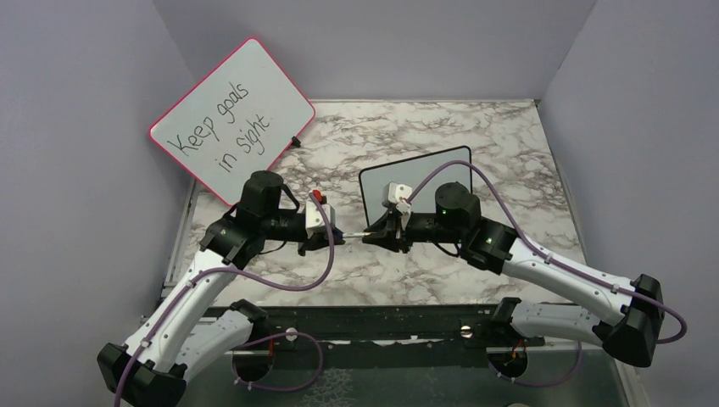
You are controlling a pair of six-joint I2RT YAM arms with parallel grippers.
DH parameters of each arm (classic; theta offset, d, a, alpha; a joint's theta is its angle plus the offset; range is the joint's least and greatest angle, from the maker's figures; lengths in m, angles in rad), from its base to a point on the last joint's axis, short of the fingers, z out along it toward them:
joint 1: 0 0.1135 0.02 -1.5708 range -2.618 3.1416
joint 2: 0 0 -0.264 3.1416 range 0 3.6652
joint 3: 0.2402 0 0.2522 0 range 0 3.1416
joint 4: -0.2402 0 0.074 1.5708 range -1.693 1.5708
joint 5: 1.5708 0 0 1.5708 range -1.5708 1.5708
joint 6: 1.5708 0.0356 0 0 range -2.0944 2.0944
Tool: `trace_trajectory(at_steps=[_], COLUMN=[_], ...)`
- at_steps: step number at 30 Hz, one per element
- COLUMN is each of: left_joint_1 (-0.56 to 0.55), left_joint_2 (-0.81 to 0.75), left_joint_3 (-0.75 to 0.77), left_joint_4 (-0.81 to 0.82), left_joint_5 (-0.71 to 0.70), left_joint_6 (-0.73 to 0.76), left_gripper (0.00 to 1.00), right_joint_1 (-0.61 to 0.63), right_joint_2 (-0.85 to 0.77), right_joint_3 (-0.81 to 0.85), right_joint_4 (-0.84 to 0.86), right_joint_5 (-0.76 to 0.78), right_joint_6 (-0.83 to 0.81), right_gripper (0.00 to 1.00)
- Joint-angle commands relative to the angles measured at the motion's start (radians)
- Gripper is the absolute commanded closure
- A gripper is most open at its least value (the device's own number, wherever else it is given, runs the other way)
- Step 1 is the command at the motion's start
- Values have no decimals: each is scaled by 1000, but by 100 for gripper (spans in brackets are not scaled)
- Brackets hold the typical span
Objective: Write a sentence on the whiteboard
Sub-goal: Open the whiteboard marker at the center of the board.
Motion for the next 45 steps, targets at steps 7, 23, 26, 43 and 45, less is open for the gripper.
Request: trace_trajectory(at_steps=[7,23,26,43,45], left_joint_1=[23,55,60,78,81], left_joint_2=[-38,-35,-33,-36,-38], left_joint_3=[-3,-29,-29,-30,-29], left_joint_4=[71,135,141,152,152], left_joint_5=[73,149,165,190,189], left_joint_6=[18,-24,-27,-40,-42], left_gripper=[100,100,100,100,100], right_joint_1=[-33,-49,-52,-62,-62], right_joint_2=[-18,9,13,37,28], right_joint_3=[-10,-7,-11,1,2], right_joint_4=[83,162,178,175,155], right_joint_5=[-158,-203,-192,-213,-208], right_joint_6=[53,124,135,163,159], right_gripper=[65,69,72,99,99])
